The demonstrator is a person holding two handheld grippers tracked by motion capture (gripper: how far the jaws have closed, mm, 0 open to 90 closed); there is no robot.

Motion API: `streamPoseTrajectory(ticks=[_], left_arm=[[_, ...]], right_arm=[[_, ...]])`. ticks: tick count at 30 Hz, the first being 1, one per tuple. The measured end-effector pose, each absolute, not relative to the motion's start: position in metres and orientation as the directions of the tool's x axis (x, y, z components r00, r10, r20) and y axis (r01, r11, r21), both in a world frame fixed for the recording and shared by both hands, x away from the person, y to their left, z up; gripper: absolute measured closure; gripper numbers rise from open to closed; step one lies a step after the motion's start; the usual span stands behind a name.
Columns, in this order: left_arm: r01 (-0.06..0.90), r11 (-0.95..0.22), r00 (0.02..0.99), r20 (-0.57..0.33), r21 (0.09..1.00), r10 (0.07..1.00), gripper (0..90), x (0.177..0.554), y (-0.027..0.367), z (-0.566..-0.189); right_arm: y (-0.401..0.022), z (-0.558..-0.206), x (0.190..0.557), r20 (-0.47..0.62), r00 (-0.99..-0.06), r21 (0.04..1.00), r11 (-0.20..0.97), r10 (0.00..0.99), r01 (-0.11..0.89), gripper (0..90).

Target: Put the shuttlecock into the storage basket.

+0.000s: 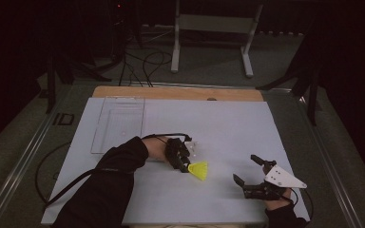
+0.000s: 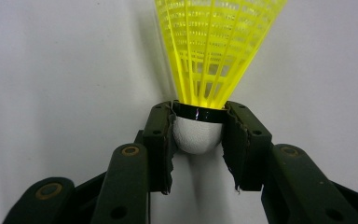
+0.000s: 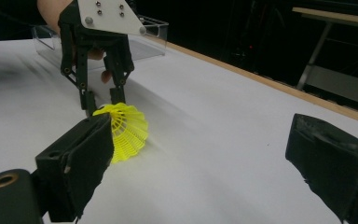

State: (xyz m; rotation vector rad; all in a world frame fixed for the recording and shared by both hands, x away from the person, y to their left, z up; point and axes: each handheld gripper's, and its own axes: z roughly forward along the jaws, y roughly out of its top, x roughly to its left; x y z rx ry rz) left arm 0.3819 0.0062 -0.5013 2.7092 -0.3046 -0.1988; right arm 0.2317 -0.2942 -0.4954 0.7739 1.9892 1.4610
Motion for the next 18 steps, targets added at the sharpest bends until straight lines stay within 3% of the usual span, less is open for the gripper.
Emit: streamPoseTrajectory(ticks=[10,18], left_arm=[[-0.170,-0.910,0.967,-0.113,0.379,-0.228,64.8,0.379,0.009,-0.495],[-0.141,-0.902,0.974,-0.105,0.407,-0.199,65.3,0.377,0.012,-0.480]], right_arm=[[-0.294,-0.496,0.232,-0.087,-0.680,0.960,0.244,0.728,0.137,7.5],[-0.295,-0.496,0.232,-0.087,-0.678,0.960,0.242,0.730,0.138,7.5]])
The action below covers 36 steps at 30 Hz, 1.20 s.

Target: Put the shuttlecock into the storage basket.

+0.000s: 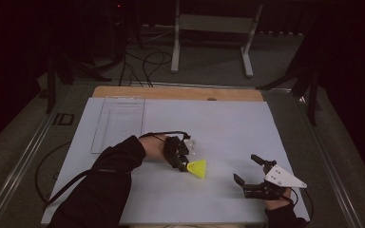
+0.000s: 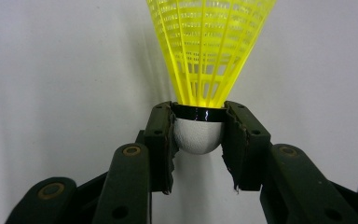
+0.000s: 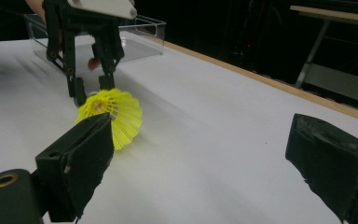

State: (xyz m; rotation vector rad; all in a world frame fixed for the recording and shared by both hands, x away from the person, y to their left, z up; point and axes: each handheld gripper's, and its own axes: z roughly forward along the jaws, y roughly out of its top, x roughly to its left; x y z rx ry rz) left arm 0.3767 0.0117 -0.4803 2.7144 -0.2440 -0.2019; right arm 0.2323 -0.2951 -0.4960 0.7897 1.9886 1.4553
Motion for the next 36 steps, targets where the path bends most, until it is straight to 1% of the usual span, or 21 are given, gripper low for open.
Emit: streamPoseTrajectory(ticks=[11,12,13,14,18,19,23,27,28,30,31,32,33,35,36], left_arm=[[-0.106,-0.905,0.983,-0.093,0.411,-0.158,65.5,0.373,0.019,-0.464],[-0.096,-0.907,0.983,-0.105,0.410,-0.151,65.5,0.373,0.020,-0.462],[-0.103,-0.905,0.985,-0.086,0.412,-0.151,65.5,0.372,0.021,-0.459],[-0.092,-0.905,0.984,-0.100,0.416,-0.146,65.5,0.372,0.022,-0.458],[-0.077,-0.906,0.987,-0.096,0.416,-0.127,65.6,0.371,0.026,-0.452],[-0.069,-0.907,0.986,-0.111,0.416,-0.126,65.6,0.372,0.028,-0.450],[-0.060,-0.911,0.989,-0.101,0.408,-0.110,65.6,0.370,0.032,-0.445],[-0.031,-0.910,0.990,-0.114,0.413,-0.086,65.6,0.369,0.037,-0.438],[-0.034,-0.912,0.991,-0.106,0.409,-0.085,65.6,0.369,0.038,-0.437],[-0.010,-0.912,0.991,-0.119,0.410,-0.065,65.6,0.368,0.040,-0.434],[-0.012,-0.912,0.993,-0.105,0.410,-0.060,65.6,0.367,0.042,-0.432],[0.002,-0.911,0.992,-0.119,0.412,-0.051,65.6,0.367,0.044,-0.430],[0.003,-0.910,0.993,-0.109,0.415,-0.046,65.6,0.367,0.045,-0.429],[0.026,-0.911,0.992,-0.120,0.412,-0.026,65.6,0.366,0.049,-0.426],[0.021,-0.910,0.994,-0.104,0.413,-0.024,65.6,0.366,0.051,-0.424]], right_arm=[[-0.295,-0.496,0.233,-0.083,-0.673,0.961,0.239,0.735,0.142,7.5],[-0.295,-0.496,0.233,-0.084,-0.671,0.961,0.238,0.737,0.142,7.5],[-0.295,-0.496,0.233,-0.083,-0.671,0.961,0.238,0.737,0.142,7.5],[-0.295,-0.496,0.233,-0.082,-0.670,0.961,0.237,0.737,0.143,7.5],[-0.295,-0.497,0.233,-0.080,-0.669,0.961,0.237,0.739,0.146,7.5],[-0.295,-0.497,0.233,-0.081,-0.669,0.960,0.237,0.739,0.146,7.5],[-0.296,-0.497,0.233,-0.080,-0.668,0.961,0.236,0.740,0.146,7.5],[-0.296,-0.497,0.233,-0.081,-0.665,0.960,0.237,0.742,0.148,7.5],[-0.296,-0.497,0.233,-0.081,-0.665,0.960,0.236,0.742,0.147,7.5],[-0.296,-0.497,0.233,-0.082,-0.664,0.960,0.238,0.744,0.148,7.5],[-0.296,-0.497,0.233,-0.083,-0.663,0.960,0.238,0.744,0.147,7.5],[-0.296,-0.497,0.233,-0.083,-0.663,0.960,0.238,0.744,0.147,7.5],[-0.296,-0.497,0.233,-0.084,-0.663,0.960,0.239,0.744,0.146,7.5],[-0.296,-0.496,0.233,-0.084,-0.661,0.960,0.239,0.745,0.147,7.5],[-0.296,-0.496,0.233,-0.083,-0.661,0.960,0.238,0.746,0.148,7.5]])
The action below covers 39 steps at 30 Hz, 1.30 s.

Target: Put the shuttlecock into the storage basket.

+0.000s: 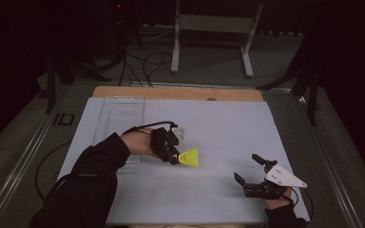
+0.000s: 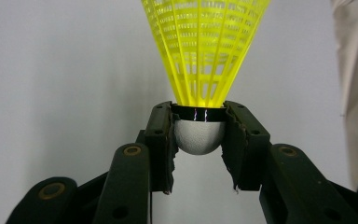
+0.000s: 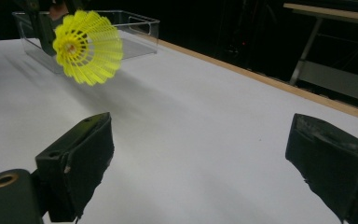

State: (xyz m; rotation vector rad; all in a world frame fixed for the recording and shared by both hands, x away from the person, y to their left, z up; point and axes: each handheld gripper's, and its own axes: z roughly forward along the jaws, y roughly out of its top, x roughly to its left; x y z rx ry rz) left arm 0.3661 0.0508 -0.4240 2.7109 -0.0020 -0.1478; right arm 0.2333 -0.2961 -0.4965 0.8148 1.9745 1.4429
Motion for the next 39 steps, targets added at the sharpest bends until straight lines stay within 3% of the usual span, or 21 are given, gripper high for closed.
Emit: streamPoseTrajectory(ticks=[39], left_arm=[[0.178,-0.872,0.984,-0.086,0.456,0.156,65.7,0.359,0.103,-0.386]], right_arm=[[-0.296,-0.496,0.233,-0.085,-0.659,0.961,0.237,0.747,0.144,7.5]])
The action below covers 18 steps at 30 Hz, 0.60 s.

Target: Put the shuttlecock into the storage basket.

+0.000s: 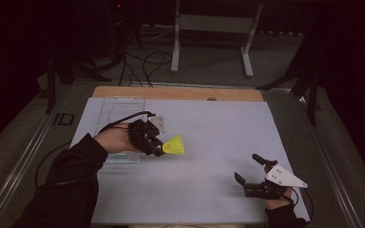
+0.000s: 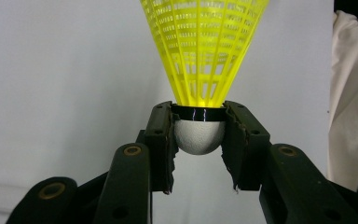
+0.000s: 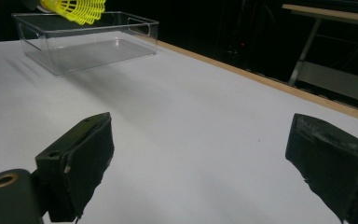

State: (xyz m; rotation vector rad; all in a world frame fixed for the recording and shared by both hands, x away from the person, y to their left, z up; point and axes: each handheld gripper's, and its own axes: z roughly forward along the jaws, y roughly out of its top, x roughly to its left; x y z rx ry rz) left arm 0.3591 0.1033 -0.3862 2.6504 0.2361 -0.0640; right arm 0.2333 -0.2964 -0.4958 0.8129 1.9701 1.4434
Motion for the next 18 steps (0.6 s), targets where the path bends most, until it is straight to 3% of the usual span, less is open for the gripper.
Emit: streamPoseTrajectory(ticks=[18], left_arm=[[0.268,-0.846,0.960,-0.053,0.460,0.276,65.7,0.361,0.147,-0.376]], right_arm=[[-0.296,-0.496,0.234,-0.080,-0.657,0.960,0.235,0.749,0.151,7.5]])
